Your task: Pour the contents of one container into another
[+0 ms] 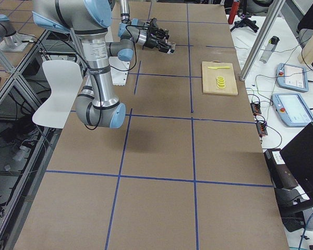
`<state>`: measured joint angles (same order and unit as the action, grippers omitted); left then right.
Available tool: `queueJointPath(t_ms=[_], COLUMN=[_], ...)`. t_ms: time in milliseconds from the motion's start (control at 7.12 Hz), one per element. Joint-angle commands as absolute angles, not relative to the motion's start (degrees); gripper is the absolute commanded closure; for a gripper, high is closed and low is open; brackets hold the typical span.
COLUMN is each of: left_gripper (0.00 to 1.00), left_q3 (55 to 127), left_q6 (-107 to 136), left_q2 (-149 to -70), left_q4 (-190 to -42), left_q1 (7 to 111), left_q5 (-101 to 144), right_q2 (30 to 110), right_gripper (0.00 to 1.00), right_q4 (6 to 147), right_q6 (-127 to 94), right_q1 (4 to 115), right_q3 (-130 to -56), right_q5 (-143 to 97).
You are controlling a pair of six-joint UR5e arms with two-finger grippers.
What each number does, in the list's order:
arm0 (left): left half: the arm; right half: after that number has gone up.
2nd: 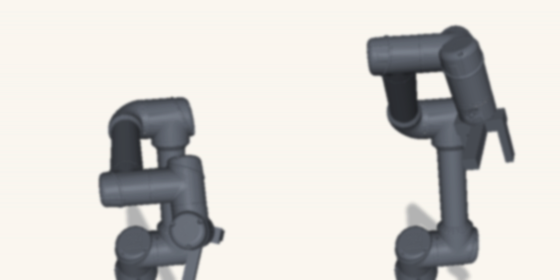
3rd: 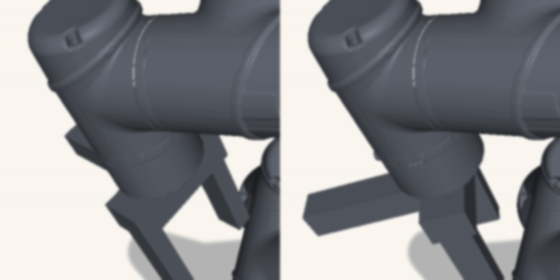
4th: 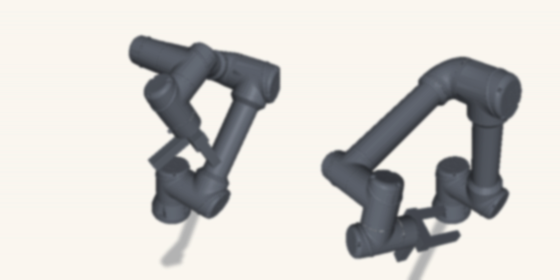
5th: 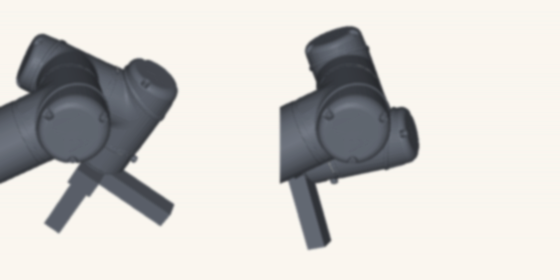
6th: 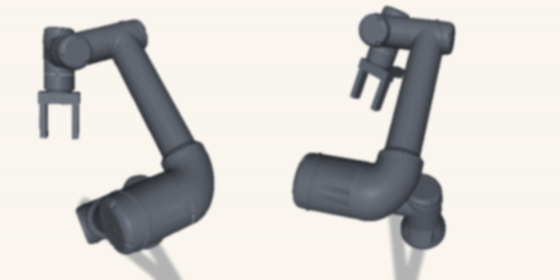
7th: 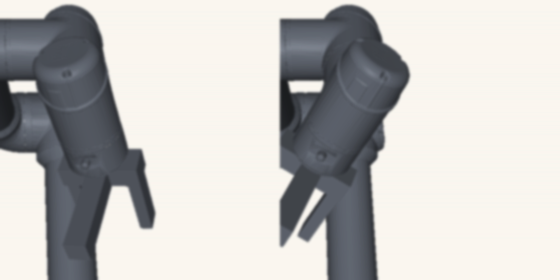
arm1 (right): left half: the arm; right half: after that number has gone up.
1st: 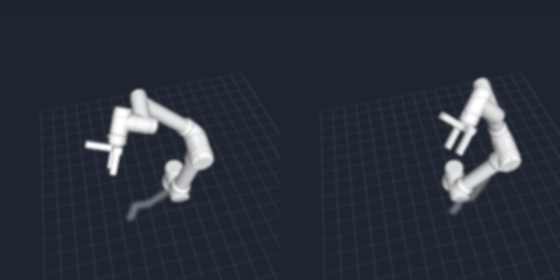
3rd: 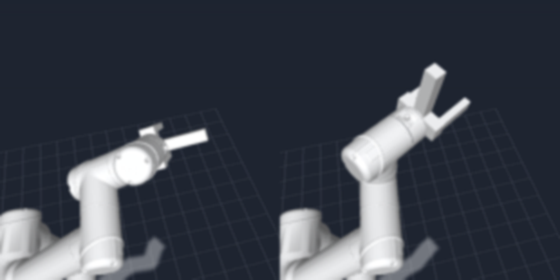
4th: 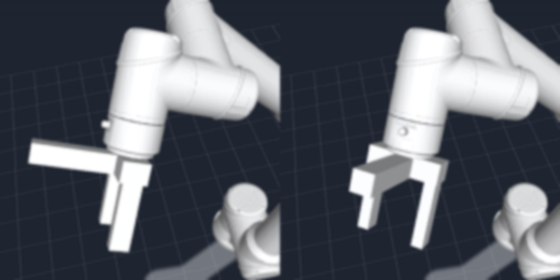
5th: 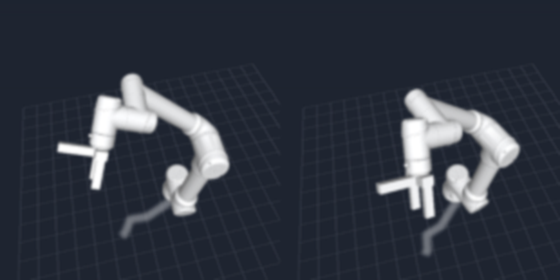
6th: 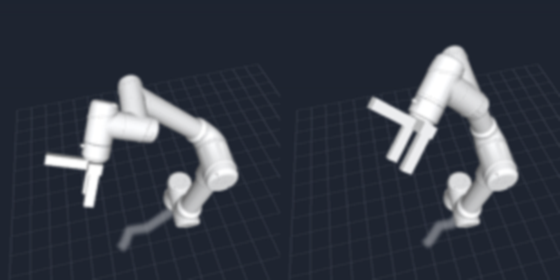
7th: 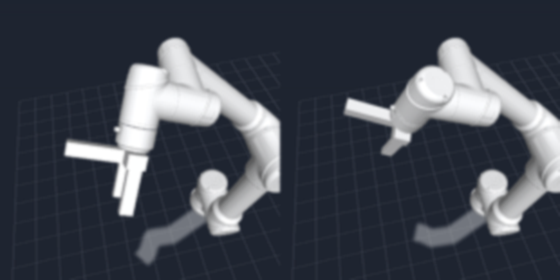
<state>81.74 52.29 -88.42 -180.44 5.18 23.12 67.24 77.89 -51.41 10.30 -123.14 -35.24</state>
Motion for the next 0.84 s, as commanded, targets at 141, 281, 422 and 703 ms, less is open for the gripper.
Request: queueJointPath(t_ms=[141, 281, 422, 703], left_gripper=[0.54, 0.5, 0.36, 0.0], left_q3=[81.74, 81.65, 81.74, 81.82], left_q6=[52.29, 52.21, 52.21, 52.29], left_q2=[-88.42, -88.42, -88.42, -88.59], left_q4=[-180.44, -180.44, -180.44, -180.79], left_q1=[5.19, 5.19, 5.19, 5.19], left_q5=[23.03, 23.03, 23.03, 22.06], right_q2=[67.15, 67.15, 67.15, 67.06], right_gripper=[1.0, 1.0, 1.0, 1.0], right_q4=[77.87, 77.87, 77.87, 77.87], right_q6=[-51.42, -51.42, -51.42, -51.42], right_q1=[10.37, 10.37, 10.37, 10.46], right_q3=[-123.13, -123.13, -123.22, -123.22], right_q5=[-35.24, -35.24, -35.24, -35.24])
